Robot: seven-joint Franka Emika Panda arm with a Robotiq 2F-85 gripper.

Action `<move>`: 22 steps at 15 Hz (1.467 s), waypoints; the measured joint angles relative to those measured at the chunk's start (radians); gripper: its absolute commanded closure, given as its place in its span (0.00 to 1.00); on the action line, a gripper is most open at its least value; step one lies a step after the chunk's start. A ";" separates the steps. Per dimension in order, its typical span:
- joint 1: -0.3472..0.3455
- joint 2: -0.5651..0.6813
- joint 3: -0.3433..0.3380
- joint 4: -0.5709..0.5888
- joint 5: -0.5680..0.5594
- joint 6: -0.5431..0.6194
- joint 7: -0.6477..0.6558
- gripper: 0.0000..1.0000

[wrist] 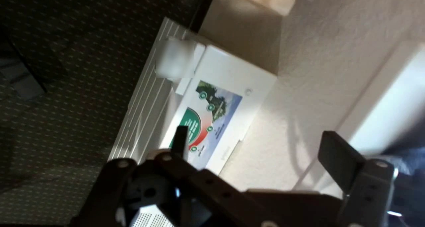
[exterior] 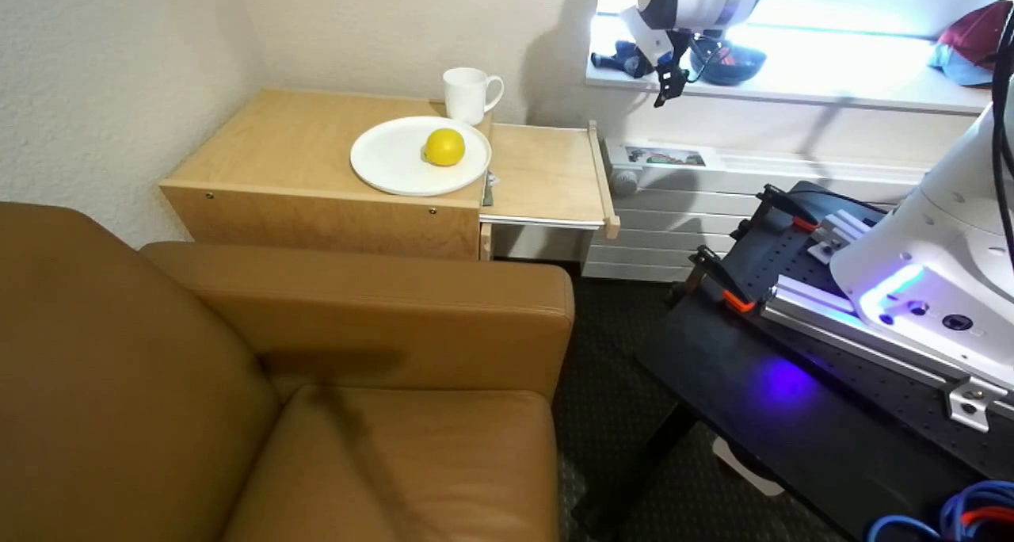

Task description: Open the top drawer and put the sock in it

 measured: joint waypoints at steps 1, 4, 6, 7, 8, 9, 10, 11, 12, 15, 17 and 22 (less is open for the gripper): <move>-0.024 0.000 -0.003 0.012 0.007 0.000 0.024 0.00; -0.115 0.012 0.026 0.075 0.038 -0.009 0.100 0.00; -0.173 0.047 0.065 0.148 0.067 -0.027 0.163 0.00; -0.200 0.072 0.090 0.191 0.093 -0.031 0.189 0.00; -0.225 0.101 0.115 0.238 0.115 -0.033 0.217 0.00; -0.242 0.135 0.132 0.290 0.131 -0.033 0.256 0.00; -0.247 0.172 0.135 0.342 0.141 -0.033 0.299 0.00; -0.247 0.207 0.131 0.391 0.144 -0.031 0.344 0.00; -0.247 0.239 0.126 0.435 0.145 -0.028 0.383 0.00; -0.242 0.316 0.096 0.550 0.144 -0.021 0.485 0.00; -0.233 0.357 0.073 0.605 0.141 -0.021 0.535 0.25; -0.157 0.441 -0.023 0.675 0.093 -0.032 0.653 0.55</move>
